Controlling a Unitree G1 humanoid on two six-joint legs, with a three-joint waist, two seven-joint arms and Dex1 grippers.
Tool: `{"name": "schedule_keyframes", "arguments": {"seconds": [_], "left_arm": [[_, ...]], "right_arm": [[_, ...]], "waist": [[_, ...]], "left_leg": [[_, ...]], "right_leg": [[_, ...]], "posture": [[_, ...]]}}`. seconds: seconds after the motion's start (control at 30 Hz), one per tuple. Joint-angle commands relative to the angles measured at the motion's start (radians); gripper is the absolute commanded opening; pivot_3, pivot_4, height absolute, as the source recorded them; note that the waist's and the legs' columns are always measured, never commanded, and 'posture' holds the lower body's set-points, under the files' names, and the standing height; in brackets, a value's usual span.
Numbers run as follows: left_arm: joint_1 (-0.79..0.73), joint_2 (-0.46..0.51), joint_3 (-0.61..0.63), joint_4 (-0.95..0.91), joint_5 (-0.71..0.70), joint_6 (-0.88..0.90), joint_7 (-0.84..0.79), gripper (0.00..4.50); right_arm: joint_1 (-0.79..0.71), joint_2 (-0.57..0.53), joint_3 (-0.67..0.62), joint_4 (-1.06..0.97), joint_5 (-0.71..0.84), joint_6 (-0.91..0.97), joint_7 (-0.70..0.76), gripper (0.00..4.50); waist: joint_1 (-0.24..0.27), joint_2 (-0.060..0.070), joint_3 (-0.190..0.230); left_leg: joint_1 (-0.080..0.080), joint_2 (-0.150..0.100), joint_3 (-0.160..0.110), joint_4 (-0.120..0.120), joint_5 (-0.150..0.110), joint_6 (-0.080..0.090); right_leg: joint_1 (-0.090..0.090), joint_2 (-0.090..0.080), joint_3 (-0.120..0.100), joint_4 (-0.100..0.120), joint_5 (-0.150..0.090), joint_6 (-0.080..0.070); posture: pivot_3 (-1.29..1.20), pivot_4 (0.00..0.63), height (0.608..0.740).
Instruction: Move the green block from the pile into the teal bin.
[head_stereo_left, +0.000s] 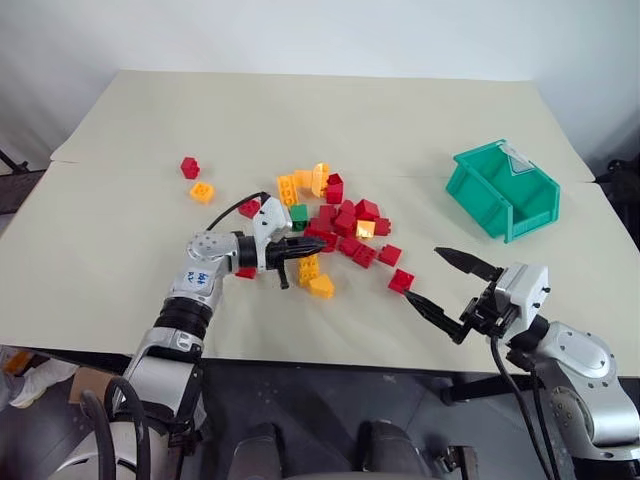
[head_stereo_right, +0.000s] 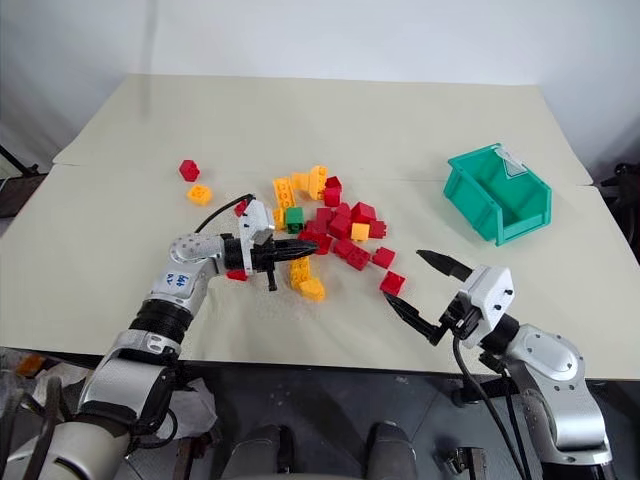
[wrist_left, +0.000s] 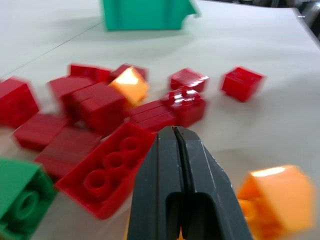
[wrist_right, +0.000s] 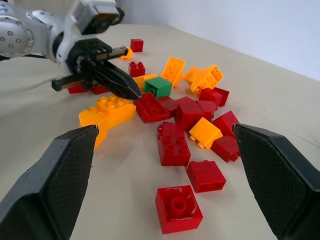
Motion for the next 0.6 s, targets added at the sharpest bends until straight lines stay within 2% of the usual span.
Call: {"name": "schedule_keyframes", "arguments": {"seconds": [0.03,0.23,0.43,0.53,0.6], "left_arm": [[0.044,0.076,0.065,-0.063,-0.056,0.004,-0.060,0.02],[0.121,0.190,0.206,-0.077,-0.123,0.014,-0.029,0.02],[0.381,0.311,0.400,-0.253,-0.207,0.106,0.055,0.02],[0.469,0.331,0.471,-0.304,-0.239,0.109,0.084,0.54],[0.537,0.349,0.514,-0.349,-0.264,0.144,0.092,1.16]], "right_arm": [[0.009,-0.003,-0.025,-0.049,0.023,-0.007,0.001,4.50],[-0.016,-0.018,-0.023,-0.037,0.040,-0.001,0.029,4.50],[-0.077,-0.032,-0.012,0.011,0.053,0.003,0.082,4.50],[-0.084,-0.040,-0.013,0.028,0.053,0.002,0.107,4.50],[-0.090,-0.043,-0.013,0.041,0.054,0.004,0.122,4.50]], "waist": [[-0.002,0.000,0.000],[0.003,0.000,0.000],[-0.013,0.000,0.000],[-0.006,0.000,0.000],[-0.001,0.000,0.000]], "left_leg": [[0.000,0.000,0.000,0.000,0.000,0.000],[0.000,0.000,-0.001,0.002,0.000,0.000],[0.001,0.001,-0.001,0.001,0.000,0.000],[0.000,0.001,-0.001,0.001,0.000,0.000],[0.000,0.001,-0.001,0.002,0.000,0.001]], "right_leg": [[0.000,0.000,0.000,0.001,0.000,0.000],[0.000,0.000,0.001,0.002,0.000,0.000],[-0.001,0.000,0.001,0.004,0.000,0.000],[0.000,0.000,0.001,0.004,0.000,0.000],[0.000,0.000,0.001,0.004,0.000,0.000]], "posture": [[0.00,0.150,0.740],[0.00,0.150,0.740],[0.00,0.150,0.740],[0.00,0.150,0.740],[0.00,0.150,0.740]]}}
